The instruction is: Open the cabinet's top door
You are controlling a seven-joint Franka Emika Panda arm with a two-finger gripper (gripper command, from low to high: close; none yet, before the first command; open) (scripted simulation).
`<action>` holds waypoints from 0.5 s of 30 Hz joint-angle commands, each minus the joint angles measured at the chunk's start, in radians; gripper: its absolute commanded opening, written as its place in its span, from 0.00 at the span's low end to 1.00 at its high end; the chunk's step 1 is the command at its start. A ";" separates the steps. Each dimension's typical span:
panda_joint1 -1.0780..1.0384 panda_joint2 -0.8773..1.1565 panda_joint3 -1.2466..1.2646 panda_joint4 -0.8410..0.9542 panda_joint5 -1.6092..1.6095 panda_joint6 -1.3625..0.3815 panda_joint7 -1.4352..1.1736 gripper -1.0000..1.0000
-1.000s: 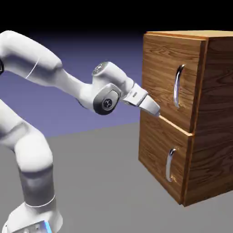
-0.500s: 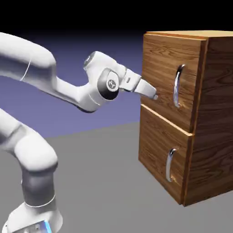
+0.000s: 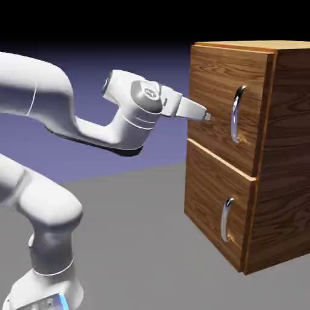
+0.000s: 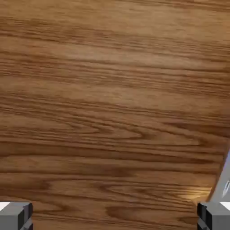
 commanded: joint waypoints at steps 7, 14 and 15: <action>0.085 -0.045 -0.099 0.036 -0.304 -0.016 0.232 0.50; 0.169 -0.089 -0.198 0.073 -0.609 -0.033 0.465 0.50; 0.181 -0.096 -0.212 0.078 -0.652 -0.035 0.498 0.50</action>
